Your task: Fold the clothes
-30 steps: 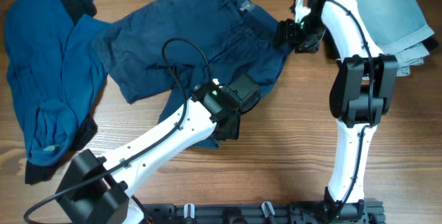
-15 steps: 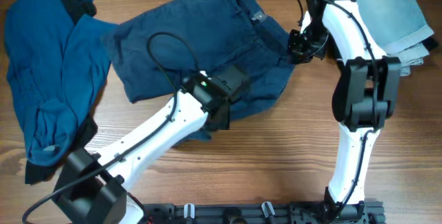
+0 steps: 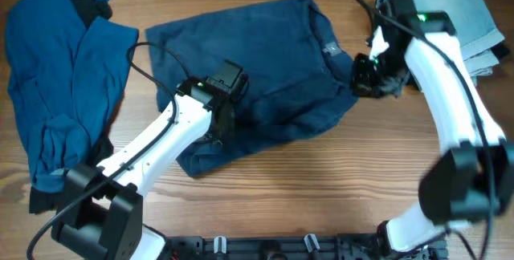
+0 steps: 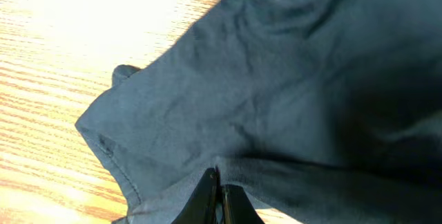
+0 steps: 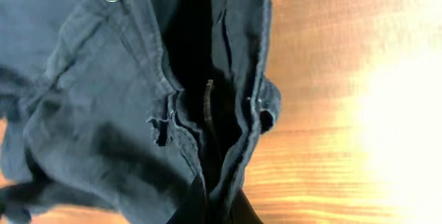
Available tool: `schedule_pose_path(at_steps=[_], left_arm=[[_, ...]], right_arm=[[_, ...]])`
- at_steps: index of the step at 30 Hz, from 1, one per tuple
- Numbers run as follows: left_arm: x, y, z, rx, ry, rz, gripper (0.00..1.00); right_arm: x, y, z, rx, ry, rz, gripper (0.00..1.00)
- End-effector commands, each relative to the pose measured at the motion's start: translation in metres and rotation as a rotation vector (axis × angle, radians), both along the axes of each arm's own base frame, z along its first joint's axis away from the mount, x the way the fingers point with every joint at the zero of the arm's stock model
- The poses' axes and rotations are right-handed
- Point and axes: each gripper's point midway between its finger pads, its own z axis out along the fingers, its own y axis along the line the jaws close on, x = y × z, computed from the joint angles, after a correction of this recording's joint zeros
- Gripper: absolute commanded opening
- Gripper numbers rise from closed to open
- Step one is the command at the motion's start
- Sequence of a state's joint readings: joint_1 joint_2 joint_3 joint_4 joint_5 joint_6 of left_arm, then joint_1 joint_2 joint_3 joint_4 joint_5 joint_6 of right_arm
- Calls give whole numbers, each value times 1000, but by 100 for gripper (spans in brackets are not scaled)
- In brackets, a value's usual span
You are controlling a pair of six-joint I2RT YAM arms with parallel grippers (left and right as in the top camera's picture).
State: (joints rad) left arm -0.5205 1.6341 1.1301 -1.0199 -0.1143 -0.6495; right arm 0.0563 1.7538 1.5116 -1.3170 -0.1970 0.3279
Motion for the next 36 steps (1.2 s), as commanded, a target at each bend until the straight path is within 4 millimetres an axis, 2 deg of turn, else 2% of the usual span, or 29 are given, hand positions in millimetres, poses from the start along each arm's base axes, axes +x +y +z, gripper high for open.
schedule_pose_path(at_steps=[1, 4, 5, 8, 10, 11, 13, 14, 15, 16, 18, 19, 21, 22, 23, 25, 26, 28, 31, 33, 36], left_arm=[[-2, 2, 1, -5, 4, 15, 4], [-3, 1, 1, -12, 10, -8, 4], [-3, 1, 1, -12, 11, -9, 4], [0, -1, 3, -20, -4, -14, 4], [6, -16, 22, -90, -37, -111, 4], [10, -21, 34, -115, -68, -133, 7], [12, -26, 60, -152, -142, -144, 20], [9, -26, 74, -170, -177, -152, 27], [5, -25, 83, -180, -196, -155, 33], [-2, -23, 91, -187, -203, -161, 40], [-14, -23, 103, -212, -214, -178, 47], [-15, -25, 112, -226, -251, -188, 50], [1, -21, 126, -208, -358, -174, 58], [17, -19, 133, -181, -435, -158, 65], [40, -21, 142, -146, -535, -187, 71], [79, -27, 157, -115, -682, -230, 77], [93, -26, 160, -118, -718, -216, 77], [102, -20, 148, -150, -682, -195, 76], [94, -7, 126, -158, -571, -178, 72], [89, -4, 121, -147, -539, -178, 72], [87, -3, 120, -144, -531, -178, 72]], right_arm=[[-45, -4, -13, -7, 67, -44, 4], [-64, -5, -34, -9, 106, -45, 5], [-62, -5, -35, -11, 96, -43, 11], [-53, -3, -33, -1, 60, -27, 28], [-49, -2, -21, 8, 41, -11, 31], [-48, -2, -15, 8, 28, -7, 33], [-49, -1, 2, 14, -6, 9, 38], [-53, -1, 12, 16, -24, 10, 39], [-58, -1, 19, 19, -36, 11, 46], [-64, -1, 26, 23, -45, 12, 47], [-70, -1, 37, 25, -77, 14, 58], [-65, 0, 41, 29, -120, 39, 64], [-39, 10, 49, 76, -258, 138, 77], [-19, 15, 54, 89, -351, 185, 83], [14, 16, 61, 76, -479, 209, 89], [49, 20, 64, 79, -594, 236, 91], [62, 23, 58, 86, -613, 256, 91], [69, 24, 33, 83, -566, 295, 91], [79, 24, -13, 83, -476, 336, 89], [88, 25, -46, 92, -426, 332, 88], [92, 28, -83, 115, -366, 326, 84]])
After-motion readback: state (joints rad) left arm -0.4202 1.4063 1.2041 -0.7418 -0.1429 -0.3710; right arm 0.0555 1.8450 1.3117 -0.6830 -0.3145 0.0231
